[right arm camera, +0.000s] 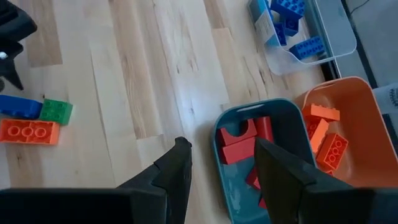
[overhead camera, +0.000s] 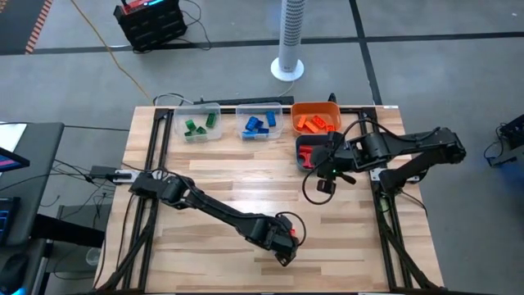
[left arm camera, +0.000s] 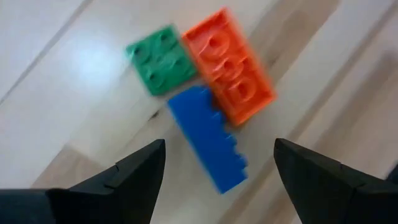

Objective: Sort blocks
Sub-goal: Put the blue game piece into the right transparent bin, then put the green game piece into the left transparent bin

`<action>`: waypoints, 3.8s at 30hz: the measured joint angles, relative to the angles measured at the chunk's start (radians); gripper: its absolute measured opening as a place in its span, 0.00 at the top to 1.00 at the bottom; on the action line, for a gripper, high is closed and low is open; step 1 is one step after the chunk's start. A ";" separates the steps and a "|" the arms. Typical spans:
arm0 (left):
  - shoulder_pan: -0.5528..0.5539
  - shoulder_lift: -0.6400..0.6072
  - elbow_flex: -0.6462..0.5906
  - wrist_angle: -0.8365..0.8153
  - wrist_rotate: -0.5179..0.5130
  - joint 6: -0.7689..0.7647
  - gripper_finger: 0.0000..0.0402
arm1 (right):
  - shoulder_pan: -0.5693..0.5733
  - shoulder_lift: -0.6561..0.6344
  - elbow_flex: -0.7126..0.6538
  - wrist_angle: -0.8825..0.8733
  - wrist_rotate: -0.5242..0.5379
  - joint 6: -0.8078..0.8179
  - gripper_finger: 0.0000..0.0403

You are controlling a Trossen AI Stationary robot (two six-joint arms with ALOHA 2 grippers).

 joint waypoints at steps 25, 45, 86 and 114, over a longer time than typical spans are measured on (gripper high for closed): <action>0.011 0.014 -0.111 0.044 0.060 0.059 0.53 | -0.031 -0.002 0.000 -0.009 -0.003 -0.025 0.55; 0.130 -0.205 -0.113 -0.166 -0.040 0.319 0.78 | -0.056 -0.128 0.000 0.031 -0.050 0.023 0.56; 1.018 -0.226 -0.112 -0.084 0.089 1.178 0.73 | 0.110 0.003 0.000 -0.059 0.264 0.562 0.56; 0.804 -0.451 -0.113 -0.115 0.063 1.252 0.49 | 0.072 -0.007 -0.138 0.292 -0.113 0.184 0.56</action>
